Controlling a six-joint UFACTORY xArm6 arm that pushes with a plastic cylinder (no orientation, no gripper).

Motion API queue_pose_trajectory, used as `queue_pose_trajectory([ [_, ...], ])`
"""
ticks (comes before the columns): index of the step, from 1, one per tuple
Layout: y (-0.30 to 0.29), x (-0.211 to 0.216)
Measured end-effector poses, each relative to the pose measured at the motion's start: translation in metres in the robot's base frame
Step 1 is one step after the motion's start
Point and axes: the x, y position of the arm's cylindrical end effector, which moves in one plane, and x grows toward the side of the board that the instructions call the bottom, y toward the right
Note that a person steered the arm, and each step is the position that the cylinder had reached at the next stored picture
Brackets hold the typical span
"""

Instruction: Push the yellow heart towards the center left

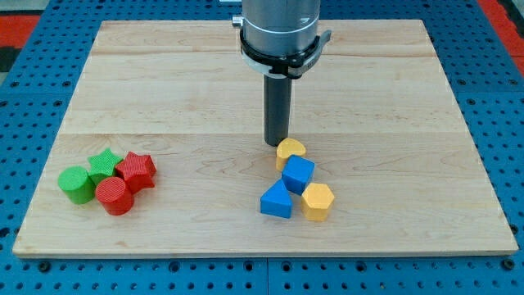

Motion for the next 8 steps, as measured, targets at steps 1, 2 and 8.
queue_pose_trajectory([
  [1,0.000,-0.001],
  [2,0.006,-0.014],
  [8,0.099,0.042],
])
